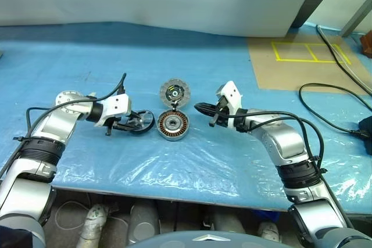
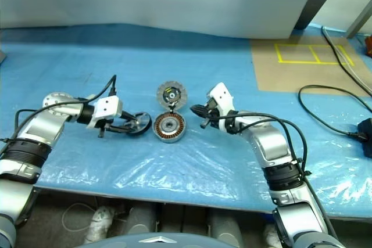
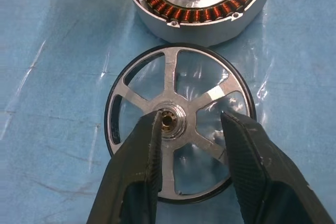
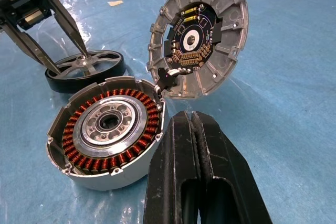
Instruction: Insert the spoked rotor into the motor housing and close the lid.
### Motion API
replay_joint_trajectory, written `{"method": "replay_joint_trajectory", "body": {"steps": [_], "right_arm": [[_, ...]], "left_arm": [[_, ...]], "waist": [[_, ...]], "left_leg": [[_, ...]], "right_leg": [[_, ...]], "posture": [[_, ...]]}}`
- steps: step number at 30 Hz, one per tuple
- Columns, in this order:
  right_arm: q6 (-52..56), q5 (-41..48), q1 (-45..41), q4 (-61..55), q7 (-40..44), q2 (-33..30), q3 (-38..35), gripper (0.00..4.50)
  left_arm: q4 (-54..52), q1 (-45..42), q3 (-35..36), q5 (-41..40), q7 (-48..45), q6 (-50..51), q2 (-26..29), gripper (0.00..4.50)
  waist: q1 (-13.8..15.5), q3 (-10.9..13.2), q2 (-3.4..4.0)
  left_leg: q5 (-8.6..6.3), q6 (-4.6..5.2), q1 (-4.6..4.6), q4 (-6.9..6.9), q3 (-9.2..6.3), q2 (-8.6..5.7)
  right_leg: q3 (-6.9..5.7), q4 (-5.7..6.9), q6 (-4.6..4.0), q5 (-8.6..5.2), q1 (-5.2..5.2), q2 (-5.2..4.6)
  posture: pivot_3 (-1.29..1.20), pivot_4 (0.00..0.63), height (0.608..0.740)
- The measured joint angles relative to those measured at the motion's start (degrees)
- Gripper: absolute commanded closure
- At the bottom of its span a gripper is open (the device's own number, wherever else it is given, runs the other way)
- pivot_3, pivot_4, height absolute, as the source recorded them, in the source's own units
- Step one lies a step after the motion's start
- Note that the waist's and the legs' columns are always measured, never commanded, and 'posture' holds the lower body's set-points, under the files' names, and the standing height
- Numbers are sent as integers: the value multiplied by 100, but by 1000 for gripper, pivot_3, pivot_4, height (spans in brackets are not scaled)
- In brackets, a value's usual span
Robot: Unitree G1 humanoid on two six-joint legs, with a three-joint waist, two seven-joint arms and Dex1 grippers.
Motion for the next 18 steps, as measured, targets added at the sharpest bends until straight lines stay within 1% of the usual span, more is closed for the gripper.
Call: {"method": "replay_joint_trajectory", "body": {"steps": [2, 4, 5, 10, 15, 16, 17, 18], "right_arm": [[0, -5, 14, 0, 1, 8, 4, 4500], [0, -16, 24, 0, 2, 11, 11, 4500], [0, -18, 27, 1, 4, 11, 10, 4500], [0, -38, 27, 55, 38, 11, 23, 4500], [-39, -82, 24, 192, 52, 43, 121, 4500], [-65, -89, 22, 196, 55, 43, 121, 4500], [-78, -100, 22, 198, 58, 43, 121, 4500], [-84, -115, 21, 199, 66, 43, 121, 4500]], "left_arm": [[-30, 6, 68, -150, 5, 195, -105, 2624], [-262, 80, 122, -539, -212, 662, -135, 2624], [-356, 101, 140, -637, -284, 737, -134, 2624], [-428, 108, 260, -748, -324, 558, -128, 2624], [-224, 85, 261, -587, -99, 302, -162, 2624], [-131, 69, 259, -518, -24, 236, -176, 2247], [-47, 50, 254, -460, 41, 162, -192, 2025], [69, 21, 238, -370, 89, 50, -198, 1708]], "waist": [[4, 0, 0], [-1, 1, -1], [-2, 1, -1], [-18, 1, -1], [-15, 1, -1], [-15, 1, -1], [-15, 1, -1], [-15, 1, -1]], "left_leg": [[0, 0, -1, 2, 0, 0], [0, 0, -5, 6, 1, 1], [0, 0, -6, 5, 1, 1], [0, -1, -10, -3, 1, 2], [0, -1, -11, -7, 0, 1], [0, -1, -12, -6, 0, 1], [0, -1, -12, -5, 0, 1], [0, -1, -12, -5, -1, 1]], "right_leg": [[0, 2, 0, 0, 0, -1], [0, 2, -1, 0, -3, 0], [1, 0, -1, 0, -4, 0], [-1, -4, 0, 0, -8, 4], [-2, -7, 0, 0, -9, 3], [-2, -7, 1, 0, -8, 3], [-2, -7, 1, 1, -8, 3], [-2, -6, 1, 1, -8, 3]], "posture": [[0, 150, 740], [0, 150, 740], [0, 150, 740], [0, 150, 740], [0, 150, 740], [0, 150, 740], [0, 150, 740], [0, 150, 740]]}}
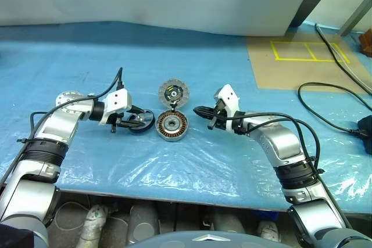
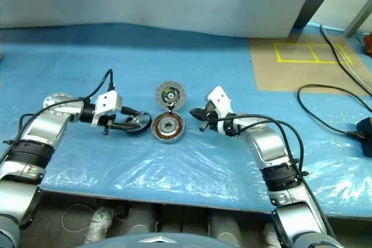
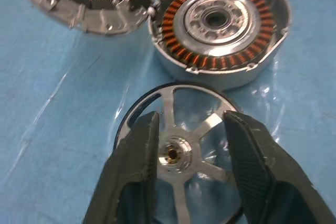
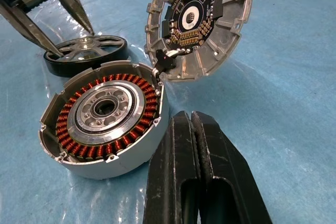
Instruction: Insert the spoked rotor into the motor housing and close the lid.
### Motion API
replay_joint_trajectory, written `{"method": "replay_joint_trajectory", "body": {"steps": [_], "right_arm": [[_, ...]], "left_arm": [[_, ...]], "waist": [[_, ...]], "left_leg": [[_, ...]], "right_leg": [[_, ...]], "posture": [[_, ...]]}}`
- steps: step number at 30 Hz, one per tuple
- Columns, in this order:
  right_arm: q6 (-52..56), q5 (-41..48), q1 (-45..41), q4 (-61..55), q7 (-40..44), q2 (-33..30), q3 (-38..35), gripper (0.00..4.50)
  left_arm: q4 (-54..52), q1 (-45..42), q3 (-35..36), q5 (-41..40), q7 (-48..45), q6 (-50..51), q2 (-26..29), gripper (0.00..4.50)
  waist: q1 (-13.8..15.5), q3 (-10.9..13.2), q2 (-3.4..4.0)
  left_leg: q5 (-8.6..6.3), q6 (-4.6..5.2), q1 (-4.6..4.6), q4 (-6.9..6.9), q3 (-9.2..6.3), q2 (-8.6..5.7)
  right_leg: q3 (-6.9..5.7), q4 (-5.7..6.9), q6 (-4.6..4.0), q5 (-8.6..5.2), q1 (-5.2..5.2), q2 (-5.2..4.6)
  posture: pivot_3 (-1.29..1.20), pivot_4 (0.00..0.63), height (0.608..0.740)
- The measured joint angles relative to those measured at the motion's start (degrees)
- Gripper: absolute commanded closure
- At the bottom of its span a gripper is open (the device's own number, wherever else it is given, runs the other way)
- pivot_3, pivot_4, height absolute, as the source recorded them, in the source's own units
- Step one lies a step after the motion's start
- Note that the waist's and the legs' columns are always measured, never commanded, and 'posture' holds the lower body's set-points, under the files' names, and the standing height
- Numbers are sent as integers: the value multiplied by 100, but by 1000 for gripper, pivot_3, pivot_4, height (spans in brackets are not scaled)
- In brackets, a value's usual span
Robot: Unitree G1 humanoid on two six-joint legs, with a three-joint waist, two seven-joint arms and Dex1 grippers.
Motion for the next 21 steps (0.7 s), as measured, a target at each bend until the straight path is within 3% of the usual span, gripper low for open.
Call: {"method": "replay_joint_trajectory", "body": {"steps": [4, 21], "right_arm": [[-2, -31, 1, 0, 19, 1, 2, 4500], [-10, -96, 22, 0, -45, 10, 5, 4500]], "left_arm": [[278, -100, -50, 232, 177, -178, -34, 359], [52, -58, -210, 305, -53, -150, -150, 359]], "waist": [[1, 0, 0], [0, 0, 0]], "left_leg": [[0, 0, 0, 0, -1, 0], [0, 0, 0, -1, -1, 0]], "right_leg": [[-1, 1, 0, 0, 0, 0], [0, 0, -1, -1, 0, 0]], "posture": [[0, 150, 740], [0, 150, 740]]}}
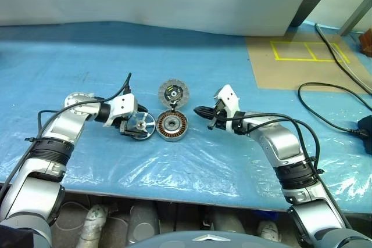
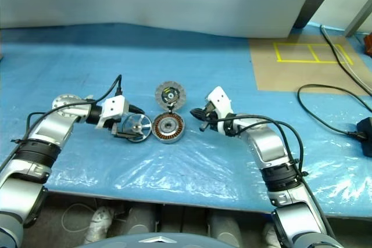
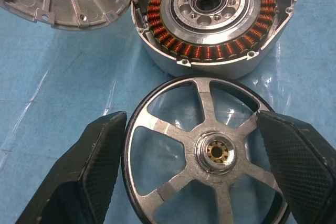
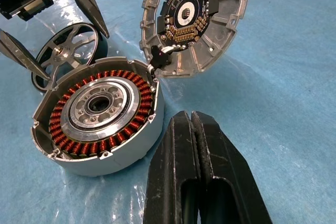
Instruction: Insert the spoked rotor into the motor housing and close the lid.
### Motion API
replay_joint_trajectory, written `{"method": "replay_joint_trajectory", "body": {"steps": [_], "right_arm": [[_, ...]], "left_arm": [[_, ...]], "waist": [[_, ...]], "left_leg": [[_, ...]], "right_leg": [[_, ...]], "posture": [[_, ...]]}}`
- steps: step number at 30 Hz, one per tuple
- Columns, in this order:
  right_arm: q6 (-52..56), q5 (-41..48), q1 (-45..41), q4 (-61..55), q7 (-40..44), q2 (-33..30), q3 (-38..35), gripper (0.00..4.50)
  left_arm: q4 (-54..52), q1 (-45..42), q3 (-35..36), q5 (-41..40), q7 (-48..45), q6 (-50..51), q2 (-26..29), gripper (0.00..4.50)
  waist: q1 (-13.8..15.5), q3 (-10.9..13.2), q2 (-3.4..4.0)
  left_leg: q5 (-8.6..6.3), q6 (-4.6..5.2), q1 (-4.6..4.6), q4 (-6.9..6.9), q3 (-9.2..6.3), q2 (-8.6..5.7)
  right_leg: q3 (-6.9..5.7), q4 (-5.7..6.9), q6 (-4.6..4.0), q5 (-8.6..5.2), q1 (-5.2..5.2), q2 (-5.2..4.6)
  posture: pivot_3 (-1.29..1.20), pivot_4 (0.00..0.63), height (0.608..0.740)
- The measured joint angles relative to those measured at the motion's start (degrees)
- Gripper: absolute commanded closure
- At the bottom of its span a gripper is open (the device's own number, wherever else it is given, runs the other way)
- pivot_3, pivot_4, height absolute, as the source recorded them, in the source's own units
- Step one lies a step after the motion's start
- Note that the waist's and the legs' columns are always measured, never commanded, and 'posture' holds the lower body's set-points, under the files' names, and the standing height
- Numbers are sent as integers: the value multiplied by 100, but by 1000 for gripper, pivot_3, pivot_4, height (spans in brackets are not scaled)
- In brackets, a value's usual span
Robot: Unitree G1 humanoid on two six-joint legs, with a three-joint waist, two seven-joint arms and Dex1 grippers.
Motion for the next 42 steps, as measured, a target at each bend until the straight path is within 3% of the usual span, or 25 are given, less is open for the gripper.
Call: {"method": "replay_joint_trajectory", "body": {"steps": [14, 20, 37, 42], "right_arm": [[-62, -81, 2, 15, -34, 25, 0, 4500], [-63, -105, 2, 16, -38, 25, 0, 4500], [-127, -184, 1, 127, -35, 61, 0, 4500], [-108, -140, 0, 116, 25, 61, -6, 4500]], "left_arm": [[-71, 171, 2, 47, 12, -204, 124, 359], [19, 163, 41, 198, 146, -354, 264, 1305], [334, 54, 87, 182, 255, -505, 186, 1373], [253, 46, 318, -196, 280, 124, 17, 1373]], "waist": [[-12, 0, 0], [-1, -19, 31], [4, -26, 45], [7, -23, 40]], "left_leg": [[0, 0, 9, -4, 2, 0], [0, 0, 24, -5, 4, -8], [0, 1, 30, -14, 4, -8], [0, 1, 13, -12, 4, -7]], "right_leg": [[3, 2, 0, 0, 1, 0], [7, 2, 3, -3, 14, -10], [7, 6, 7, -6, 15, -24], [5, 0, 7, -6, 6, -27]], "posture": [[0, 150, 740], [0, 150, 740], [0, 150, 740], [0, 150, 740]]}}
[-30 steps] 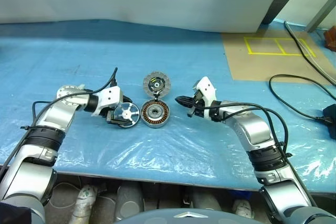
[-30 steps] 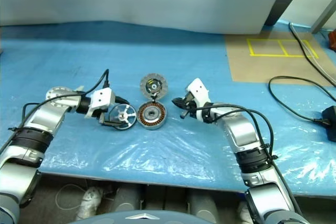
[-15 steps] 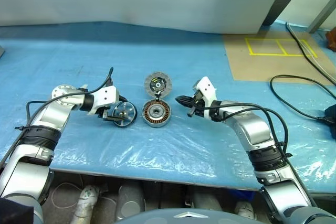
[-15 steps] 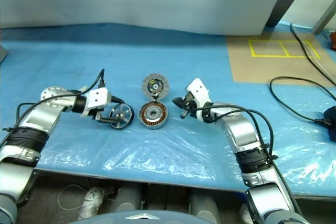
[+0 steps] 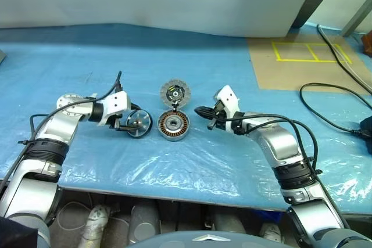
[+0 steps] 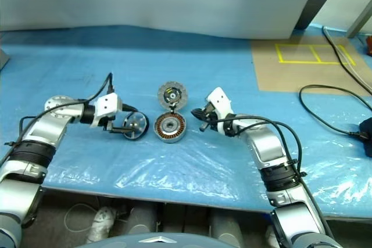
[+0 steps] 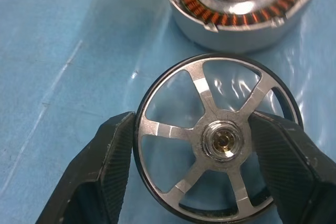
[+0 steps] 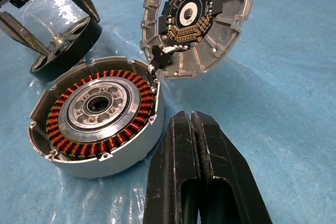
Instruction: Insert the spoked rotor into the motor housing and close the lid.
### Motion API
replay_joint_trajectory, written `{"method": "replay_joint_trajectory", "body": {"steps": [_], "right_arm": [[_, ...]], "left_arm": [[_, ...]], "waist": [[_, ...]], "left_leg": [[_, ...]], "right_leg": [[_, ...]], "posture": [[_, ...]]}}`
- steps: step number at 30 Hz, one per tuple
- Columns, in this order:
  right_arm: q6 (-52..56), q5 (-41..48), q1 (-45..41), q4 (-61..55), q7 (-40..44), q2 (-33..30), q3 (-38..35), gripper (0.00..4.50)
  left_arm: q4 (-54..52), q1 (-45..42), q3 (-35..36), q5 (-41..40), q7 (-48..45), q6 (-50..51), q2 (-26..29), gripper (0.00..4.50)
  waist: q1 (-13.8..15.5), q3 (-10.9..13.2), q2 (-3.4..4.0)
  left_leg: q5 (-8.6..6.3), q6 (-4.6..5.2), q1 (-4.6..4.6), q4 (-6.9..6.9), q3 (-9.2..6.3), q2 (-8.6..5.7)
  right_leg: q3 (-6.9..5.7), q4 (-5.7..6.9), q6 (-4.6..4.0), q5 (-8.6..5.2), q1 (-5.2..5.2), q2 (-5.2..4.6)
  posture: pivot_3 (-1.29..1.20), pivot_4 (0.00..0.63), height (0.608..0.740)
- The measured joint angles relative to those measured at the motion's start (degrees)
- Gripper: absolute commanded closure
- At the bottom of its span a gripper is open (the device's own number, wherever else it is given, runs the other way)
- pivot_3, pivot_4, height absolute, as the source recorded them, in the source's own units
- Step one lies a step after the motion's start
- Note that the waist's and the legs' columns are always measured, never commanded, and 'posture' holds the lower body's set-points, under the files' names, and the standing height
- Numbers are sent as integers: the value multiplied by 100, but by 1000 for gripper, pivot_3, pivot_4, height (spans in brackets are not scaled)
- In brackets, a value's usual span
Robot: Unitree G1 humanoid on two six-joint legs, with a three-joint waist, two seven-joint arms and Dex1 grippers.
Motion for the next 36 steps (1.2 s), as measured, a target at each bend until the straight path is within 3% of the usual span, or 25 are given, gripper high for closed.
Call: {"method": "replay_joint_trajectory", "body": {"steps": [10, 15, 20, 36], "right_arm": [[319, 546, 11, -404, 315, -335, -312, 4500], [338, 609, 49, -413, 254, -329, -325, 4500], [342, 615, 48, -413, 75, -254, -323, 4500], [342, 549, 197, -427, -233, -296, -321, 4500]], "left_arm": [[-1591, 305, 550, -1225, -218, 1648, 63, 1373], [-2259, 348, 563, -1647, 79, 2335, -376, 1373], [-2223, 346, 265, -1524, 361, 2400, -763, 1373], [-1634, -60, -220, -832, 109, 1977, -613, 1373]], "waist": [[-13, 5, -8], [-5, 5, -8], [-19, 6, -9], [-16, 6, -9]], "left_leg": [[-1, -4, -37, -19, -3, 4], [-1, -3, -37, -10, -3, 0], [0, -3, -36, -2, -3, 1], [0, -3, -36, -4, -4, 2]], "right_leg": [[-15, -15, 20, 11, -28, 23], [-14, -14, 11, 6, -27, 17], [-10, -10, 6, 3, -26, 20], [-10, -9, 21, 12, -26, 23]], "posture": [[0, 150, 740], [0, 150, 740], [0, 150, 740], [0, 150, 740]]}}
